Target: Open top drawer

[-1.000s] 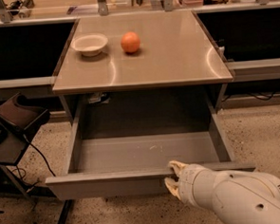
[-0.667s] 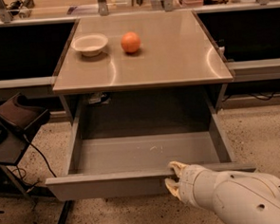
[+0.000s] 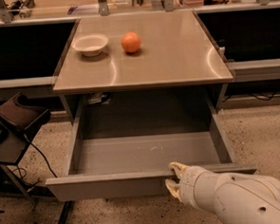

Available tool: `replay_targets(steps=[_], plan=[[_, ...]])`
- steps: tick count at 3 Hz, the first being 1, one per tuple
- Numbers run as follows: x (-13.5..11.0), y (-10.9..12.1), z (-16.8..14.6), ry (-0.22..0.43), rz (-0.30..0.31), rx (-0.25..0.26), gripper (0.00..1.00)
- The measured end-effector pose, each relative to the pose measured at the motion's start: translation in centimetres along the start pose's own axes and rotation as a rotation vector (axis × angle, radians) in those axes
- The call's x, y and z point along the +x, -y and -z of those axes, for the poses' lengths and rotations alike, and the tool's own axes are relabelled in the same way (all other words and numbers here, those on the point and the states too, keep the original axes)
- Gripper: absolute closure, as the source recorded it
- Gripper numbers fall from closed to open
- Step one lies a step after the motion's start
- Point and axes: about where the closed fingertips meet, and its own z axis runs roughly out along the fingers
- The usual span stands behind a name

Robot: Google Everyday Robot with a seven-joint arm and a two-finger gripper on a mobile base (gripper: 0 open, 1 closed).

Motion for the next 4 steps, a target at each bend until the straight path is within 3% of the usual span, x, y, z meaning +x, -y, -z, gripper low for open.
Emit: replay_targets(steps=[3,4], plan=[[0.00,0.00,0.00,0.000,0.000,0.000,0.16],[0.00,0.00,0.00,0.000,0.000,0.000,0.00]])
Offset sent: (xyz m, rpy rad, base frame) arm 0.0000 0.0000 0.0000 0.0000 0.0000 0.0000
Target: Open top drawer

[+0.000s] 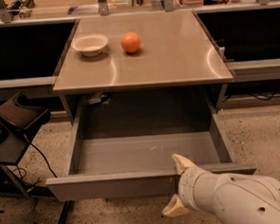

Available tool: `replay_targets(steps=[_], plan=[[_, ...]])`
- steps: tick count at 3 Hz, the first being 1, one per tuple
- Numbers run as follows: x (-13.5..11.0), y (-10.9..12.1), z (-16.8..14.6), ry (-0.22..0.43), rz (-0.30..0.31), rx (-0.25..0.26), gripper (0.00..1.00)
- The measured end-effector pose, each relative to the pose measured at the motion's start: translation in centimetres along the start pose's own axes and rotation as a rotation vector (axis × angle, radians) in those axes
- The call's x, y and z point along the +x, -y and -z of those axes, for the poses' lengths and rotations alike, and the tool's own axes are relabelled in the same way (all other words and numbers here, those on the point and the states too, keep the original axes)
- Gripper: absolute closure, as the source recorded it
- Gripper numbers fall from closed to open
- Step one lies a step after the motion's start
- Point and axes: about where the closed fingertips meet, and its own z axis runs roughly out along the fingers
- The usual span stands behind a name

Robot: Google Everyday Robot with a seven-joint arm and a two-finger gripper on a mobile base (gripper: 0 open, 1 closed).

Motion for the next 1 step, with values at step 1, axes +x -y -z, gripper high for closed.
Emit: replay_targets(steps=[1], plan=[[0.00,0.00,0.00,0.000,0.000,0.000,0.00]])
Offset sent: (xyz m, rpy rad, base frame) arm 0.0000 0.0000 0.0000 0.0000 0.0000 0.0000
